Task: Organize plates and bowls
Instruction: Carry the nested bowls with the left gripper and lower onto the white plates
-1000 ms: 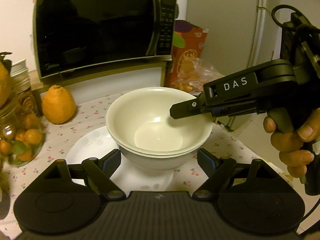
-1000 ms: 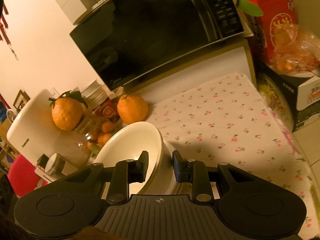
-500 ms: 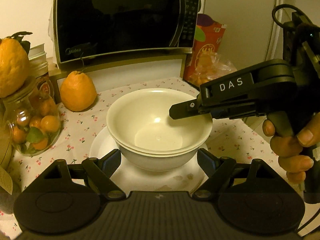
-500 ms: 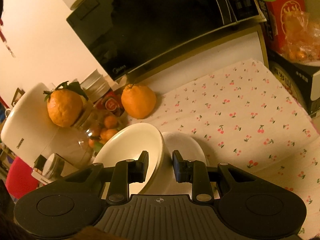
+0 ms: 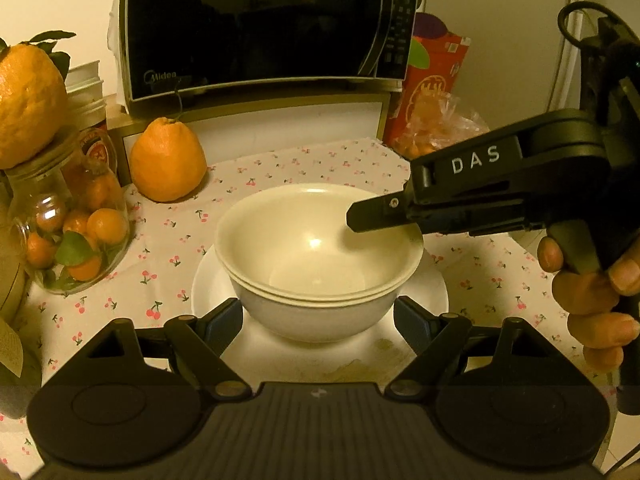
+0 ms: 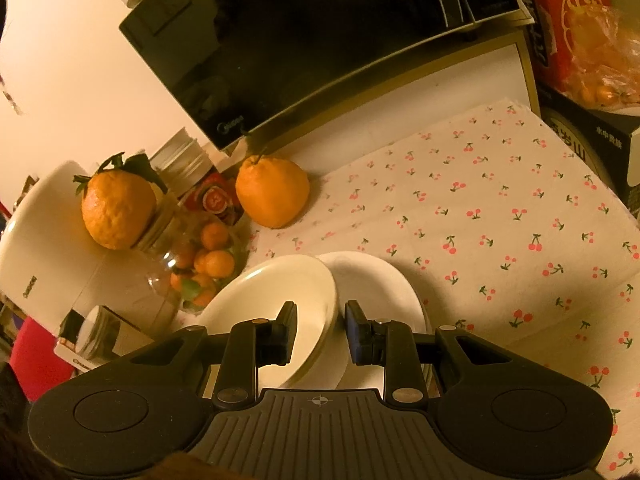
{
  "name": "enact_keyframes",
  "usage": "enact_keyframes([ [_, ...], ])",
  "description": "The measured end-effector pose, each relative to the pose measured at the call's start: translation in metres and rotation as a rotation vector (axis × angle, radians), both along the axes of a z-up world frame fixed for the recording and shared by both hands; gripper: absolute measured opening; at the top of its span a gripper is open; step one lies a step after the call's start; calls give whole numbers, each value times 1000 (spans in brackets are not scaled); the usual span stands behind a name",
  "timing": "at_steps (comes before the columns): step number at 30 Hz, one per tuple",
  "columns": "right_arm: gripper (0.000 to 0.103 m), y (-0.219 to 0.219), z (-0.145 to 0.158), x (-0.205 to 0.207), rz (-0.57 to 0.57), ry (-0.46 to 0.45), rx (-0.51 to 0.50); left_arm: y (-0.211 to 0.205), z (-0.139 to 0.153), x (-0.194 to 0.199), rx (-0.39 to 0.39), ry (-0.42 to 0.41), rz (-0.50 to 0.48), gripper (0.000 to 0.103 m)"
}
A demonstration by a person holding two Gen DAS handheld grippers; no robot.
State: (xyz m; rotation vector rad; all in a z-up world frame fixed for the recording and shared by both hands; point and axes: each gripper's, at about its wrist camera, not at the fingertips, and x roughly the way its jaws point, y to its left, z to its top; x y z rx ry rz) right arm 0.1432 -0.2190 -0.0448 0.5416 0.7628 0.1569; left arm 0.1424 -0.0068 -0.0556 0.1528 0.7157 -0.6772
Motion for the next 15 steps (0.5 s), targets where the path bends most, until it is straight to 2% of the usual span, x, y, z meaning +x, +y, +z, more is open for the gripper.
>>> enact_keyframes([
  [15, 28, -2, -7, 4, -39, 7, 13, -8, -11, 5, 29, 12, 12, 80],
])
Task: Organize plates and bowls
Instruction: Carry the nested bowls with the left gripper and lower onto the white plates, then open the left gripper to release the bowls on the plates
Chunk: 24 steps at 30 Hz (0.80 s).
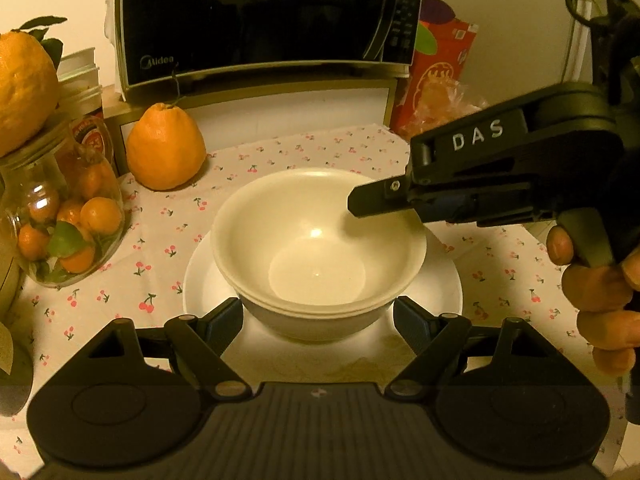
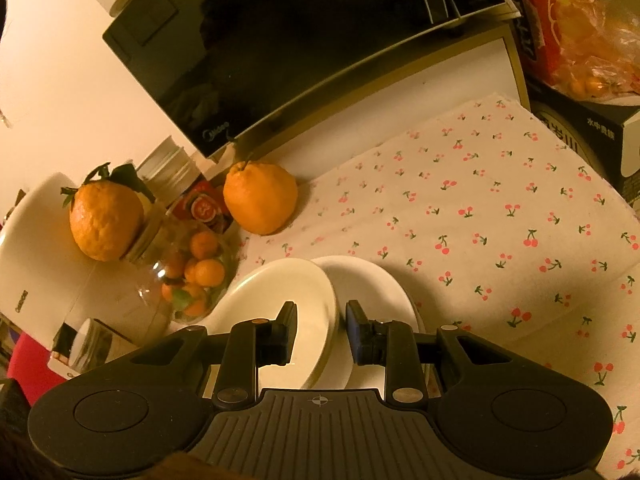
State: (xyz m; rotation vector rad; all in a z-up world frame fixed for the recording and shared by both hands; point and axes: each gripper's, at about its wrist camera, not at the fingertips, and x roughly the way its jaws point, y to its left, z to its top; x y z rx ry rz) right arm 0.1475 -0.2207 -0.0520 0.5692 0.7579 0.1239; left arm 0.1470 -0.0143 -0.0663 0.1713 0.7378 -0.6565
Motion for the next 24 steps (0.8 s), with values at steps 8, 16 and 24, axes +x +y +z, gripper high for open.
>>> enact_keyframes([
  [8, 28, 0, 0, 0, -4, 0, 0, 0, 0, 2, -2, 3, 2, 80],
  [16, 46, -3, 0, -1, -13, 15, 30, 0, 1, 1, -2, 7, 6, 86],
  [24, 67, -9, 7, -8, -33, -1, 36, 1, 7, -2, 2, 6, -1, 93],
])
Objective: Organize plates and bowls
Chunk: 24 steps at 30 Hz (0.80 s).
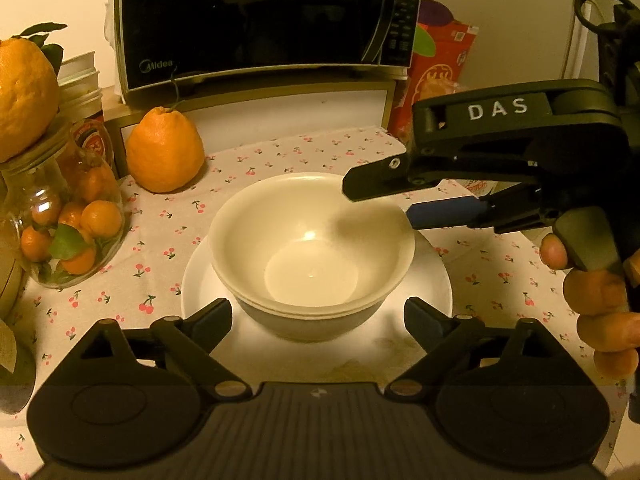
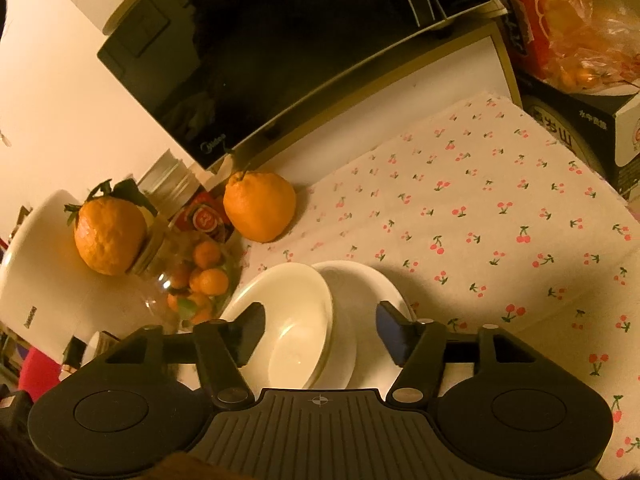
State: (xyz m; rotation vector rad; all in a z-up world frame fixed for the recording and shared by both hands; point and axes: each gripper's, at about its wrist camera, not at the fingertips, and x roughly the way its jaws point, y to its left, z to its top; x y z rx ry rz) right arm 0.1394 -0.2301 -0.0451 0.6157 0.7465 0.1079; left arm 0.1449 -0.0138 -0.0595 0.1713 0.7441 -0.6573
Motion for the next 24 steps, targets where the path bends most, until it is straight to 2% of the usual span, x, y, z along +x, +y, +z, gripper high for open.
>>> enact_keyframes([
  [10, 79, -22, 17, -20, -22, -5, -26, 13, 14, -20, -1, -22, 55, 100],
  [18, 80, -33, 30, -48, -44, 43, -106, 23, 32, -39, 47, -44, 168, 102],
  [24, 81, -27, 43, -76, -24, 80, -142, 33, 40, -55, 50, 10, 267, 102],
])
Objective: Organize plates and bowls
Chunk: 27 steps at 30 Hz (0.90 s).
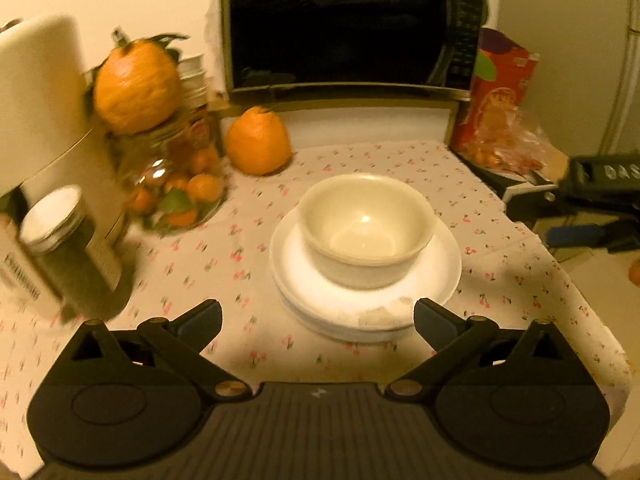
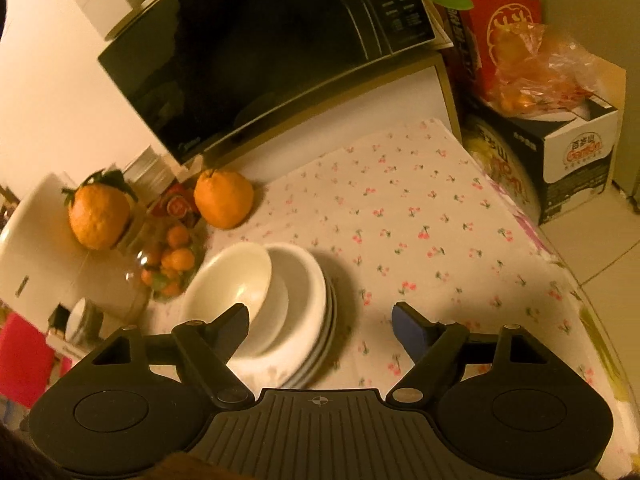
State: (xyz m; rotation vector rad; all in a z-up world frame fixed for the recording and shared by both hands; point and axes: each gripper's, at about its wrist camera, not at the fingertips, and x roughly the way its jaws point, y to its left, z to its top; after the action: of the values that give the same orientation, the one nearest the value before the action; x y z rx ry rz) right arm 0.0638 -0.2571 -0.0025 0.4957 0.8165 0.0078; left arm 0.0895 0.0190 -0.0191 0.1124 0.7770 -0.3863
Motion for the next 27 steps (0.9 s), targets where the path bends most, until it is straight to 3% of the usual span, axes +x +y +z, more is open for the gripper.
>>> enact_keyframes([
  [5, 86, 12, 4, -24, 11, 36, -28, 7, 0, -14, -2, 69, 72, 102],
  [14, 90, 41, 7, -64, 55, 37, -153, 7, 0, -39, 62, 114, 146, 102],
  [23, 91, 63, 1, -66, 92, 74, -300, 3, -14, -41, 102, 217, 190, 103],
  [27, 91, 66, -2, -61, 83, 102, -339, 3, -16, -44, 113, 224, 213, 103],
])
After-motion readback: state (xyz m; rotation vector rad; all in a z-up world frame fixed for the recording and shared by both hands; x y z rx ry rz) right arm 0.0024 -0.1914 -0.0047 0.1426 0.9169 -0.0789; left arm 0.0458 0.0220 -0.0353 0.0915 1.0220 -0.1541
